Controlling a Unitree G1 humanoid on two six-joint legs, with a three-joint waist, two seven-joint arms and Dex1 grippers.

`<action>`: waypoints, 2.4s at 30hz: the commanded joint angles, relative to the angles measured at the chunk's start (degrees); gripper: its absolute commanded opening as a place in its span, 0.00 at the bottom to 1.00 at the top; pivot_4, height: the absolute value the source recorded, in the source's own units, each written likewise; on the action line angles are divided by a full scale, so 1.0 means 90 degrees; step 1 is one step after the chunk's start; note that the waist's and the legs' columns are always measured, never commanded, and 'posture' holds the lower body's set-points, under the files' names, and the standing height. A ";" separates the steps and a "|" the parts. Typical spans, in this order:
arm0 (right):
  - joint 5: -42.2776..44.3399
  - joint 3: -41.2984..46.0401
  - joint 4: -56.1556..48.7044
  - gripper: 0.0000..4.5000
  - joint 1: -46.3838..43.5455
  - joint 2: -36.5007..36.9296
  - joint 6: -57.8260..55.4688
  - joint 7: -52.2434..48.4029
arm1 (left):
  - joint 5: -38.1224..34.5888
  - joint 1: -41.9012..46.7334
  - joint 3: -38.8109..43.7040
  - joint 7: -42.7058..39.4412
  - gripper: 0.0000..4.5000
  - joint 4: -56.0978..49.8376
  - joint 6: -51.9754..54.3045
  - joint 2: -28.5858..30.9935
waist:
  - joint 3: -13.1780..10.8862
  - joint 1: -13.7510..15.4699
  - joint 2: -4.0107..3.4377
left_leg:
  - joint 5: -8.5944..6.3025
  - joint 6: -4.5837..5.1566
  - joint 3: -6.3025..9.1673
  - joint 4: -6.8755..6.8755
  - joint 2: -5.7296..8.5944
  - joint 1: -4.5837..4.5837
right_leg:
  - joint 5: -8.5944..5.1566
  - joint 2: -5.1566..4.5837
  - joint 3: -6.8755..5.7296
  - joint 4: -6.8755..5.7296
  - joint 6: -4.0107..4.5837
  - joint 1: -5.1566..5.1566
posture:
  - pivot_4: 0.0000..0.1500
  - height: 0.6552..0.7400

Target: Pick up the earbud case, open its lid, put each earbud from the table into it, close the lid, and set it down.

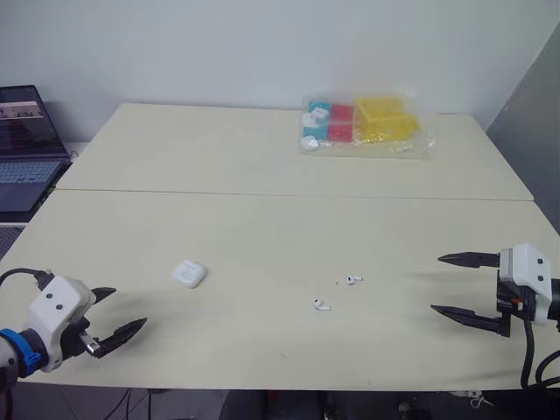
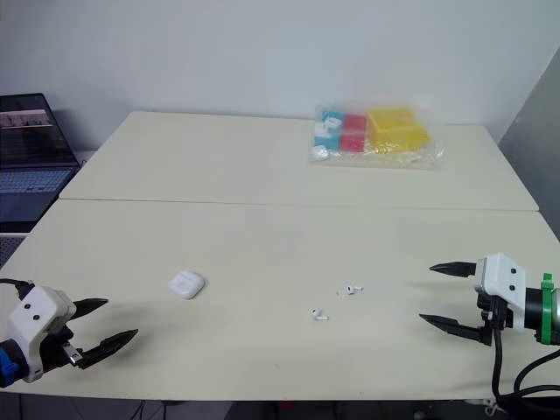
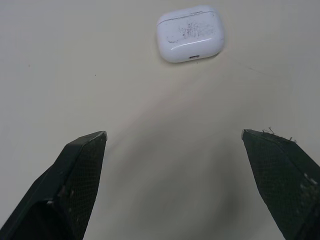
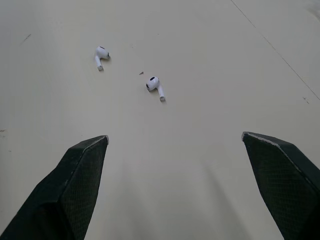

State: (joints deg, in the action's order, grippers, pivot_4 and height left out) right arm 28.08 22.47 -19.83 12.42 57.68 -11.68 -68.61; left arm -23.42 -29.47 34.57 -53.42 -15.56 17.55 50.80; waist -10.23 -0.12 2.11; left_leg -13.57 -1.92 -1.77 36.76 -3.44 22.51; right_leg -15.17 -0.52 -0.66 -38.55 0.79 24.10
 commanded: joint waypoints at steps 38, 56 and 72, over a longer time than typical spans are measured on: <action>0.0591 -0.0402 -0.0677 1.00 -0.0733 0.0087 -0.0971 -0.0076 | -0.1201 0.0770 0.0231 0.0103 1.00 -0.0549 0.1467 -0.0611 | 0.0001 0.0001 0.0001 | 0.0000 0.0000 0.0006 0.0016 -0.0006 -0.0006 | -0.0001 0.0016 0.0004 -0.0026 0.0002 -0.0003 | 1.00 1.00; 0.2084 -0.1641 -0.1583 1.00 -0.3147 0.0096 -0.3274 0.0651 | 0.0015 0.2148 -0.1532 0.0577 1.00 0.0670 0.0678 -0.0847 | 0.0005 0.0003 0.0008 | -0.0001 -0.0001 0.0011 0.0010 -0.0015 -0.0001 | 0.0009 0.0037 0.0001 -0.0037 -0.0011 0.0006 | 1.00 1.00; 0.1977 -0.1839 -0.1498 1.00 -0.3430 0.0098 -0.3155 0.0452 | 0.0328 0.3072 -0.2262 0.0353 1.00 0.1669 0.0341 -0.0862 | 0.0005 0.0004 0.0008 | -0.0001 0.0000 0.0010 0.0012 -0.0017 0.0000 | 0.0013 0.0037 0.0002 -0.0038 -0.0017 0.0004 | 1.00 1.00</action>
State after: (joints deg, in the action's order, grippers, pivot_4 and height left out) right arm 45.99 5.25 -32.75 -17.69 58.22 -40.81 -63.85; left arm -20.96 -2.13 14.56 -50.13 -0.66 21.05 42.96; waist -10.19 -0.09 2.18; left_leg -13.58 -1.92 -1.69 36.87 -3.60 22.50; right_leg -15.05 -0.19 -0.63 -38.89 0.63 24.13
